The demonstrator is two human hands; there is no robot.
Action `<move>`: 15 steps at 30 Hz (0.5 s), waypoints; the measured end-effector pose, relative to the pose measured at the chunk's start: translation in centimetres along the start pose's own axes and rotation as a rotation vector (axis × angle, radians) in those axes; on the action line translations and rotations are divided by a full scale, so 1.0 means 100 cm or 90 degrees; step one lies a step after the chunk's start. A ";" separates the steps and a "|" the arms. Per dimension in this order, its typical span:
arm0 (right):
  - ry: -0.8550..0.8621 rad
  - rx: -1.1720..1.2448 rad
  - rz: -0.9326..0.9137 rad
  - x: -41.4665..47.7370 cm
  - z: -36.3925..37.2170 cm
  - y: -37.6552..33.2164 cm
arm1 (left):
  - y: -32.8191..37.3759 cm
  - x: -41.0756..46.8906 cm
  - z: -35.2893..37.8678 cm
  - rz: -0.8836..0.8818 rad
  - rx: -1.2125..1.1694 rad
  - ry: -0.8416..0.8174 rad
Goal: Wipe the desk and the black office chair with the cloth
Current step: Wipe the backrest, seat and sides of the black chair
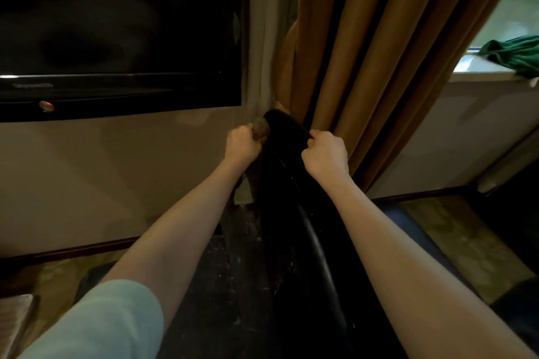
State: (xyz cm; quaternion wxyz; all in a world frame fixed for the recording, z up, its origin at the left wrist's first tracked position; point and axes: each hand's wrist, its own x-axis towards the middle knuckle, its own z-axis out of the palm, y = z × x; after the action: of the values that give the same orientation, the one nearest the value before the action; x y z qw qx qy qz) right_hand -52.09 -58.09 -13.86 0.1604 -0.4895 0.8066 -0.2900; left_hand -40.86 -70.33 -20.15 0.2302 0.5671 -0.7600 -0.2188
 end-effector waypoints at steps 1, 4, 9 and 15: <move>0.004 0.003 -0.004 0.002 0.001 0.001 | -0.001 0.003 0.000 0.006 0.007 -0.004; 0.026 0.016 -0.002 0.008 0.002 0.005 | -0.004 0.004 0.001 0.059 0.057 -0.031; 0.041 0.036 -0.002 0.008 0.003 0.004 | -0.008 -0.012 -0.004 0.174 0.152 -0.078; 0.029 0.040 0.011 0.007 0.003 0.003 | 0.005 -0.050 -0.012 0.287 0.209 -0.127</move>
State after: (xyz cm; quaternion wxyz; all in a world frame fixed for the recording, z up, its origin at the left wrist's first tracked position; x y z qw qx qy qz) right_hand -52.44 -58.67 -14.21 0.1598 -0.4705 0.8045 -0.3252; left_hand -39.34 -65.49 -19.42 0.1022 0.3895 -0.9108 -0.0913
